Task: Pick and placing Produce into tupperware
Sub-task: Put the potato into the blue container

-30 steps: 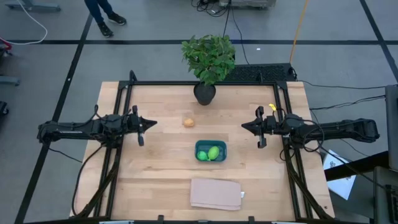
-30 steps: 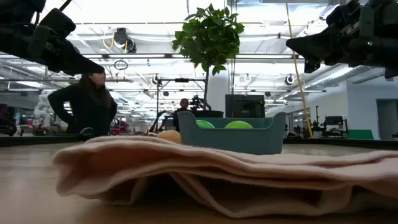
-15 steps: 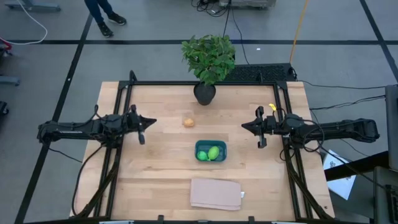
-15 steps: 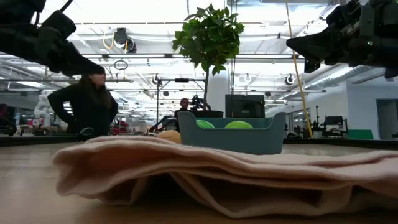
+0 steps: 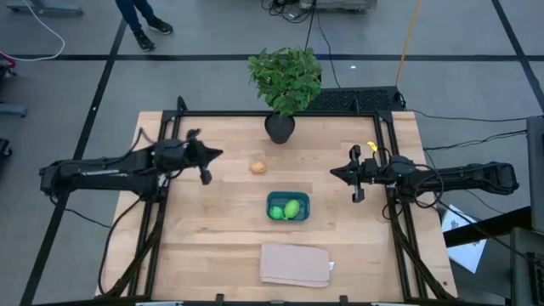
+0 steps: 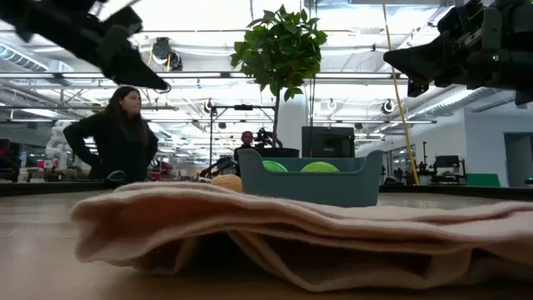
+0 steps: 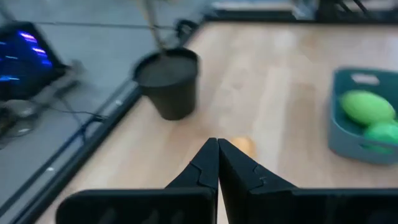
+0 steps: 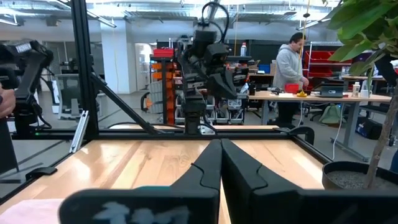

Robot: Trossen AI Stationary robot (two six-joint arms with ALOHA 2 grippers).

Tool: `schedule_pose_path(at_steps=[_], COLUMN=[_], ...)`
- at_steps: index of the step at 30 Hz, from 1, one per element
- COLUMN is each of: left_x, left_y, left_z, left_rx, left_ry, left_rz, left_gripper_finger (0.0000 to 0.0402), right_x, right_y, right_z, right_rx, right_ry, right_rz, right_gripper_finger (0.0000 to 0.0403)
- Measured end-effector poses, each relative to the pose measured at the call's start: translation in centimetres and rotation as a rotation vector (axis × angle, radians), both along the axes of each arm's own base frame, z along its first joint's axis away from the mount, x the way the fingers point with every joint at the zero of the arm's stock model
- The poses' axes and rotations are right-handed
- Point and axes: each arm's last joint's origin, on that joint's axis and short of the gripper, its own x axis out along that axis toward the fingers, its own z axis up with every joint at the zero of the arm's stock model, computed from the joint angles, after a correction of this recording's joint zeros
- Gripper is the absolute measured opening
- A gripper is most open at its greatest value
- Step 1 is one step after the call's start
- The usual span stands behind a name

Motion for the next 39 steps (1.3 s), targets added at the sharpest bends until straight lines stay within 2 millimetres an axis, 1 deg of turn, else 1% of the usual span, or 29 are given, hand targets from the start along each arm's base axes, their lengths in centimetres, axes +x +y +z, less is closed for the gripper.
schedule_pose_path(at_steps=[4, 8, 11, 17, 21, 24, 27, 32, 36, 39], left_x=[2.2, 4.4, 6.2, 9.2, 10.8, 11.8, 12.6, 13.1, 13.1, 13.1], left_y=[1.3, 2.6, 3.3, 3.9, 4.0, 4.2, 4.3, 4.4, 4.5, 4.6], left_z=[-0.1, -1.0, -1.3, -2.5, -3.0, -2.9, -2.8, -2.5, -2.7, -3.0], left_rx=[-0.037, -0.081, -0.098, -0.068, -0.042, -0.06, -0.06, -0.079, -0.111, -0.143], left_ry=[0.078, 0.159, 0.196, 0.307, 0.36, 0.353, 0.355, 0.377, 0.379, 0.383], left_rz=[-0.044, -0.058, -0.056, -0.112, -0.187, -0.237, -0.277, -0.32, -0.305, -0.282], left_gripper_finger=[0.0004, 0.0002, 0.0004, 0.0025, 0.005, 0.008, 0.012, 0.0211, 0.0289, 0.0335], right_x=[0.0, 0.0, 0.0, 0.0, 0.0, 0.0, 0.1, 0.1, 0.1, 0.1], right_y=[0.0, 0.0, 0.0, 0.0, 0.0, 0.0, 0.0, 0.0, 0.0, 0.0], right_z=[0.0, -0.1, -0.1, -0.1, -0.2, -0.2, -0.3, -0.6, -0.6, -0.6], right_rx=[0.0, 0.001, 0.001, 0.002, 0.003, 0.003, 0.005, 0.009, 0.009, 0.009], right_ry=[0.002, 0.009, 0.008, 0.01, 0.017, 0.021, 0.034, 0.062, 0.062, 0.062], right_rz=[0.0, 0.0, 0.0, 0.0, 0.0, 0.0, 0.0, 0.0, 0.001, 0.001], right_gripper_finger=[0.0, 0.0, 0.0, 0.0, 0.0, 0.0, 0.0, 0.0, 0.0, 0.0])
